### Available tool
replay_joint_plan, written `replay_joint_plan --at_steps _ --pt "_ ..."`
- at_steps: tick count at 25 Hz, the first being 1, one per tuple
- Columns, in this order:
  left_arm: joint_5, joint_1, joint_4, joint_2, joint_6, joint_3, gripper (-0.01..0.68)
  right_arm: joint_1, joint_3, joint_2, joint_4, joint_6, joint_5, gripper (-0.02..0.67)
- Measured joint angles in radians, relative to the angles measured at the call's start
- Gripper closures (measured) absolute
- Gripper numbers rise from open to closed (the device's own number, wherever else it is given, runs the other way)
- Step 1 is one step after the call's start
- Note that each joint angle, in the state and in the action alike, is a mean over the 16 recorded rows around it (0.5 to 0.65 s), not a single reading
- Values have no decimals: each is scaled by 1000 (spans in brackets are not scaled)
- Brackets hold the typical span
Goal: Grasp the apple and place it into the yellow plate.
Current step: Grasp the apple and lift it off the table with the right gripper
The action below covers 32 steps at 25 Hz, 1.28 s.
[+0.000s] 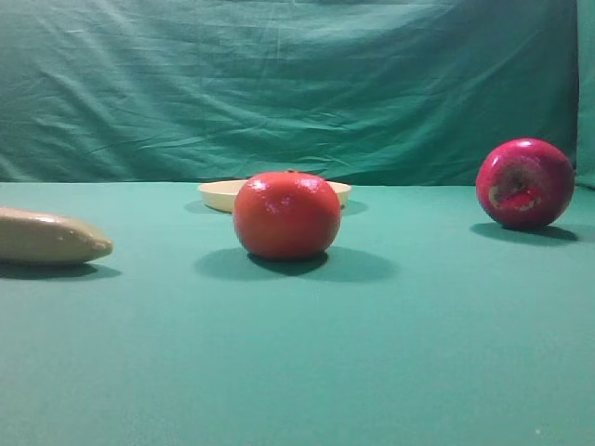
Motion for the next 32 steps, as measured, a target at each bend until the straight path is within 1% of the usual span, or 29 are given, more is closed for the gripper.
replay_joint_plan --at_steps 21,25,32 --pt "0 0 0 0 0 0 516 0 1 0 17 0 -7 649" --pt "0 0 0 0 0 0 516 0 1 0 83 0 -41 649" --pt "0 0 0 0 0 0 516 0 3 0 261 0 -142 649"
